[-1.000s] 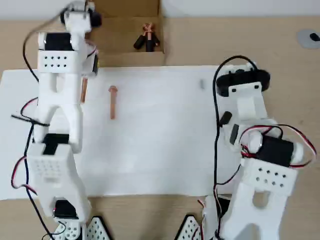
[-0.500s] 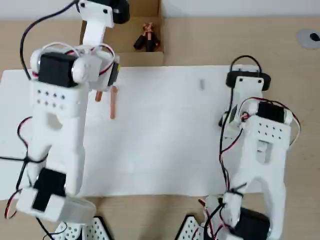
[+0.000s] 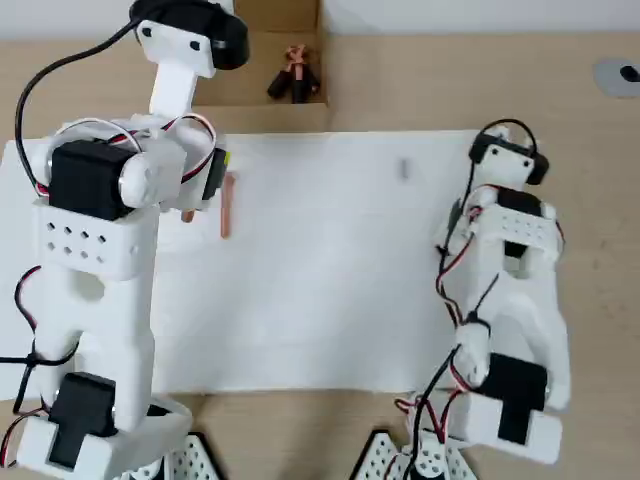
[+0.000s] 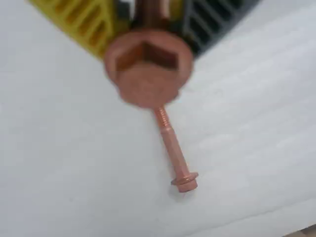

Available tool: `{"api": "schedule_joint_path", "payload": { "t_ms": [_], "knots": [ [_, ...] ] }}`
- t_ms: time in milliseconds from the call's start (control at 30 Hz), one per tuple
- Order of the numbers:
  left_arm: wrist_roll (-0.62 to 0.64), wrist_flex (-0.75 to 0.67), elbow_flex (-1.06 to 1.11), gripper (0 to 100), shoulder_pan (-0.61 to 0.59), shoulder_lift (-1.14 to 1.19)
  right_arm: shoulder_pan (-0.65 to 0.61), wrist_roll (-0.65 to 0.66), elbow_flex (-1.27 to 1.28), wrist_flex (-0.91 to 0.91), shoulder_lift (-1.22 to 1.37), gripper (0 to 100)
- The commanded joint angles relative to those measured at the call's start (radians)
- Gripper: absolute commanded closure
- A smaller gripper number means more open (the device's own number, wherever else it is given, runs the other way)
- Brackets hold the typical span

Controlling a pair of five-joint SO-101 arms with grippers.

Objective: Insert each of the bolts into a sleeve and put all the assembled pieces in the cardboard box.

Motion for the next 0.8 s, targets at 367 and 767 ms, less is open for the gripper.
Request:
{"api": "schedule_joint_path", "payload": {
  "t_ms": [367,767],
  "knots": [
    [0.002,0.002,-0.002,99,0.012,-0.041,-0.047,-0.061,-0.226,-0.080,0.202,72.5],
    [-0.002,0.002,-0.002,99,0.003,-0.041,-0.007,-0.063,-0.513,0.028,0.529,87.4]
  ]
}}
